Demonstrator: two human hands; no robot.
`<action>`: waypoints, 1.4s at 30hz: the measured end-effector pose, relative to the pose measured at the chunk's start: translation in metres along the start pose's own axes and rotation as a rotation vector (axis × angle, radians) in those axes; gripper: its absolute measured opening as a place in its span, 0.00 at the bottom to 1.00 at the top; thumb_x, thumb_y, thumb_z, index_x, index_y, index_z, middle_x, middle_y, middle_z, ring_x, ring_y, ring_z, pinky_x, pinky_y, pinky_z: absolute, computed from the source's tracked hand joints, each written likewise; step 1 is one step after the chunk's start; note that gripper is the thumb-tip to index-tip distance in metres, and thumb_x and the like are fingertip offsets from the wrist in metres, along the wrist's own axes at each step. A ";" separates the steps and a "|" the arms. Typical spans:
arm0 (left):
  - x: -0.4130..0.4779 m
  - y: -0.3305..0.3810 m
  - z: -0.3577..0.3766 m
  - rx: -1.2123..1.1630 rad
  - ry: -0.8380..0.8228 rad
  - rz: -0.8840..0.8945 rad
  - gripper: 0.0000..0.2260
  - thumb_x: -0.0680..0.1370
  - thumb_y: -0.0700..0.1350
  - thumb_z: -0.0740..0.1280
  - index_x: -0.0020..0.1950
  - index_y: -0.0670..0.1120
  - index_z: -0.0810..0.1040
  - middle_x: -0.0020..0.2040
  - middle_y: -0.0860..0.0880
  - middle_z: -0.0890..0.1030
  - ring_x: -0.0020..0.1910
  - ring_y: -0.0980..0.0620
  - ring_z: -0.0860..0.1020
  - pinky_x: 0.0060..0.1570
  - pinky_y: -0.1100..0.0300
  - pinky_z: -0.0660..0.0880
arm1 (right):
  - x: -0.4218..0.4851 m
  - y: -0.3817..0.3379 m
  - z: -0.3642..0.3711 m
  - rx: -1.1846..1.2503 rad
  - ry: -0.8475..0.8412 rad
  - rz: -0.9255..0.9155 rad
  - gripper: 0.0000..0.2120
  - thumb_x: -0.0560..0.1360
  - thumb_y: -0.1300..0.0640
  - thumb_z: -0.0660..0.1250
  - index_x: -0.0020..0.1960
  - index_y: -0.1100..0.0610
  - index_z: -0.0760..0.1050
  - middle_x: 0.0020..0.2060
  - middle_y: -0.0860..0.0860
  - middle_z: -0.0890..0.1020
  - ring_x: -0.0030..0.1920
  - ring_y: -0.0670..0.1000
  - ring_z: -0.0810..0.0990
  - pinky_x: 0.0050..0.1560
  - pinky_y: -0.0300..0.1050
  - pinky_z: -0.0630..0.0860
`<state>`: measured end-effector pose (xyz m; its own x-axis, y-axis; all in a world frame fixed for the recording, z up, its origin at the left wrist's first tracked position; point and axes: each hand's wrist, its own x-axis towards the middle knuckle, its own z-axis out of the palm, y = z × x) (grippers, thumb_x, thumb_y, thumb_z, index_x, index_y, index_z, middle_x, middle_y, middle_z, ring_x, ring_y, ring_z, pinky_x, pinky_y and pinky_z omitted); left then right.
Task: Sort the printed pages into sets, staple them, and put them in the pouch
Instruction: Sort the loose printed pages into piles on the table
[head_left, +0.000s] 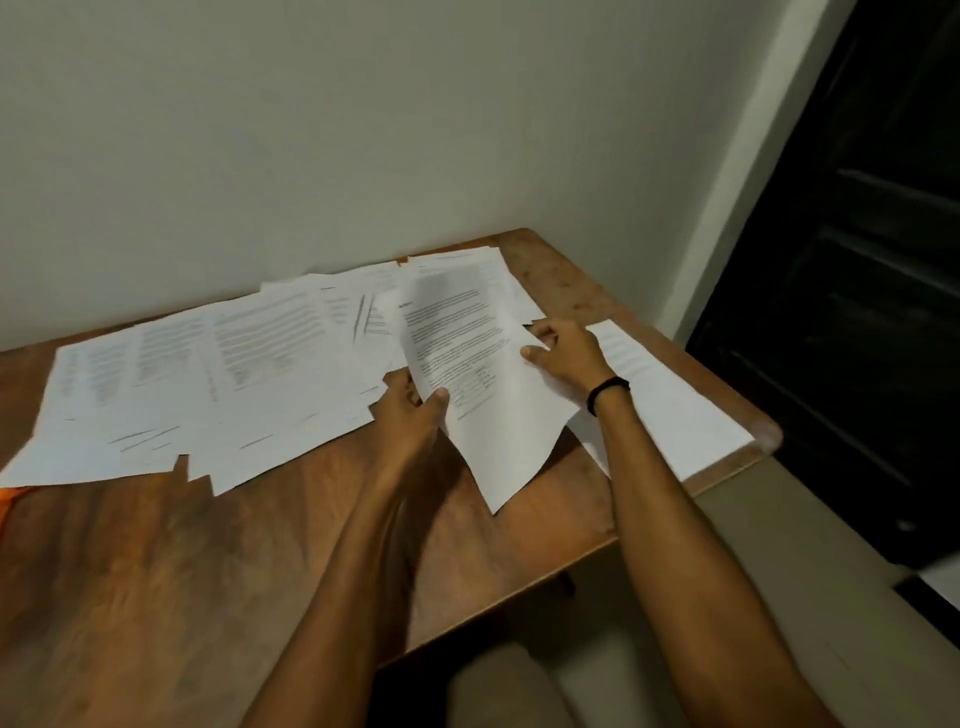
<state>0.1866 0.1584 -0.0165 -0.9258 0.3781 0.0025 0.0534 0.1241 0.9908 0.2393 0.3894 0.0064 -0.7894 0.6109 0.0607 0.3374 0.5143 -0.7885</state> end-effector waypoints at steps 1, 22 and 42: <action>-0.004 0.002 0.013 0.039 -0.030 0.018 0.11 0.81 0.43 0.68 0.62 0.51 0.74 0.50 0.59 0.80 0.48 0.59 0.81 0.42 0.66 0.81 | -0.002 0.008 -0.013 -0.051 0.043 0.018 0.16 0.73 0.54 0.75 0.59 0.57 0.80 0.58 0.50 0.82 0.57 0.50 0.80 0.59 0.46 0.76; -0.010 -0.023 0.145 0.879 -0.308 0.270 0.42 0.80 0.62 0.61 0.81 0.53 0.35 0.79 0.48 0.62 0.76 0.41 0.61 0.76 0.41 0.54 | -0.041 0.120 -0.067 -0.530 0.350 0.321 0.12 0.79 0.55 0.68 0.59 0.61 0.77 0.63 0.64 0.76 0.65 0.65 0.72 0.67 0.62 0.69; -0.006 -0.054 0.088 1.108 -0.202 0.264 0.30 0.81 0.67 0.49 0.80 0.56 0.58 0.82 0.47 0.54 0.80 0.41 0.51 0.76 0.38 0.42 | -0.038 0.087 -0.011 -0.555 0.268 0.290 0.15 0.79 0.56 0.68 0.63 0.59 0.75 0.65 0.61 0.73 0.65 0.61 0.70 0.66 0.54 0.68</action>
<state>0.2219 0.2298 -0.0820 -0.7652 0.6398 0.0714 0.6281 0.7176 0.3009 0.3042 0.4173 -0.0580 -0.4969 0.8619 0.1007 0.7858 0.4962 -0.3693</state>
